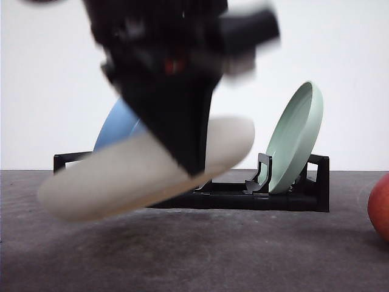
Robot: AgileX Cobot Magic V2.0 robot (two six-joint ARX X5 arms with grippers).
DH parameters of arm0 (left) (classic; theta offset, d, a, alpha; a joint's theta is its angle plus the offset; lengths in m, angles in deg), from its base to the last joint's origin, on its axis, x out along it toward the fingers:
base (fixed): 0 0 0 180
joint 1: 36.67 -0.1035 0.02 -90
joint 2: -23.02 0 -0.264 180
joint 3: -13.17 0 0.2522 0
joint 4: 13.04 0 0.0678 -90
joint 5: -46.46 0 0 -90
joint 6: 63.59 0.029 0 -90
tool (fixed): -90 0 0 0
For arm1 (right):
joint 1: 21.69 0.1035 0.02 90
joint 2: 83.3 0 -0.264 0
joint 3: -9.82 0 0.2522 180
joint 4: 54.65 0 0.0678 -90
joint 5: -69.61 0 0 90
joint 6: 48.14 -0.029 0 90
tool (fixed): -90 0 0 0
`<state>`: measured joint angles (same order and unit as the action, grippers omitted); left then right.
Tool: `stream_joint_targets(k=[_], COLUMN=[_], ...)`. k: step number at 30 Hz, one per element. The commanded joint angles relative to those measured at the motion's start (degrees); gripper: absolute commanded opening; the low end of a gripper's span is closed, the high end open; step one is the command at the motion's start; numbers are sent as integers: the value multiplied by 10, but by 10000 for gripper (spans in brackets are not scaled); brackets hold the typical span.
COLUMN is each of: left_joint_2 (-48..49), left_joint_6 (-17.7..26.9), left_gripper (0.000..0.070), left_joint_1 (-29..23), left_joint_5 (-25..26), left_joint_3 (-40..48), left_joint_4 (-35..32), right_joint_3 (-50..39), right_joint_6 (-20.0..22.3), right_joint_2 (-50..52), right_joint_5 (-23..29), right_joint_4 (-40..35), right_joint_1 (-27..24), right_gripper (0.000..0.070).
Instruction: Place pomegranate in white plate
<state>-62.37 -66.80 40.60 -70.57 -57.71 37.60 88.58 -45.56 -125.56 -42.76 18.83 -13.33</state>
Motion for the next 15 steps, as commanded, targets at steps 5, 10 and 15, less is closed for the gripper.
stream_joint_targets(k=[5,10,15], left_joint_2=[-51,-91,-93], left_joint_6=[6,5,-8], left_gripper=[4,19,245], left_joint_1=[12,16,22], left_joint_5=[-4,3,3], left_joint_3=[18,18,17], left_joint_4=[-20,-30,-34], right_joint_3=[10,10,10], right_joint_6=[-5,-7,-7], right_joint_2=[-3,-3,-3], right_joint_5=[-1,-1,-1], right_joint_4=[-4,-3,-4], right_joint_1=[3,3,3], right_gripper=[630,630,630])
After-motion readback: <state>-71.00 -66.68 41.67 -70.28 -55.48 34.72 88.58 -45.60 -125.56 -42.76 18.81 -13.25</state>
